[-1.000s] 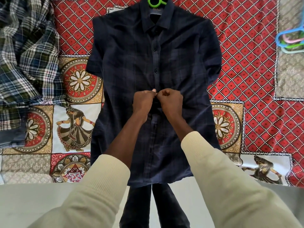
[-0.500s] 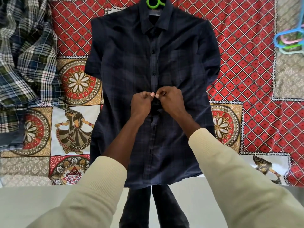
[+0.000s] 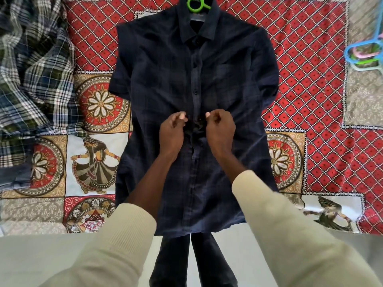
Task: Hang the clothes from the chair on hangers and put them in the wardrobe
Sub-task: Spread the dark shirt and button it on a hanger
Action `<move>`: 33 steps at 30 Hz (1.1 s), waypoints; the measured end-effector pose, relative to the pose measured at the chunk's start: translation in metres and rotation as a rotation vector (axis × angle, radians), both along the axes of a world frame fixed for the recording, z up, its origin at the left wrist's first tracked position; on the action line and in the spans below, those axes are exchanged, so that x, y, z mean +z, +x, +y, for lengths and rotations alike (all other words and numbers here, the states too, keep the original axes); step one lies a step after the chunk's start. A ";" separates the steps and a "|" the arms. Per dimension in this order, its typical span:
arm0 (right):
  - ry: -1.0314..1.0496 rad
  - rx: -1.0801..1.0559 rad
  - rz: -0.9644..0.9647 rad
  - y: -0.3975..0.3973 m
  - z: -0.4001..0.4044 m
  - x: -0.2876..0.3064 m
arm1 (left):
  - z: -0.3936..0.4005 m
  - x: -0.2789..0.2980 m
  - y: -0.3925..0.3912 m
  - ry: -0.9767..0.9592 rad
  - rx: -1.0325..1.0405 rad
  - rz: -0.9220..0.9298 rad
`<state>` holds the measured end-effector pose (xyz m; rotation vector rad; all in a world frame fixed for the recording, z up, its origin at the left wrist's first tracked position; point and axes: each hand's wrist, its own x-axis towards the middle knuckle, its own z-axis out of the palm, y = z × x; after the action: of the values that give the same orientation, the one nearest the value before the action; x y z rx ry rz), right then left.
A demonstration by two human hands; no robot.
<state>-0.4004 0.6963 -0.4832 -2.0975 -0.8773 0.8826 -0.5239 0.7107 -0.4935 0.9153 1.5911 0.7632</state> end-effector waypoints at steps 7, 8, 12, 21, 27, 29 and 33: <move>-0.205 0.423 -0.521 -0.049 -0.084 -0.018 | -0.062 -0.008 -0.025 0.005 0.095 0.114; -0.230 0.420 -0.503 -0.048 -0.086 -0.018 | -0.072 -0.010 -0.026 0.000 0.067 0.143; -0.191 0.279 -0.334 -0.029 -0.089 -0.005 | -0.091 -0.017 -0.029 0.050 -0.067 0.284; -0.109 0.354 -0.632 -0.001 -0.121 -0.001 | -0.089 -0.014 -0.013 0.205 -0.271 0.443; -0.144 0.441 -0.671 -0.018 -0.098 -0.005 | -0.071 -0.016 0.008 0.142 -0.312 0.487; -0.159 0.489 -0.703 -0.017 -0.091 -0.005 | -0.065 -0.015 0.012 0.097 -0.301 0.527; -0.189 0.519 -0.739 -0.015 -0.084 -0.005 | -0.058 -0.012 0.015 0.051 -0.319 0.579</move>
<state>-0.4156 0.6123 -0.4884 -2.4398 -1.8394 0.4111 -0.5094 0.6525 -0.5053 1.4788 1.8534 0.3239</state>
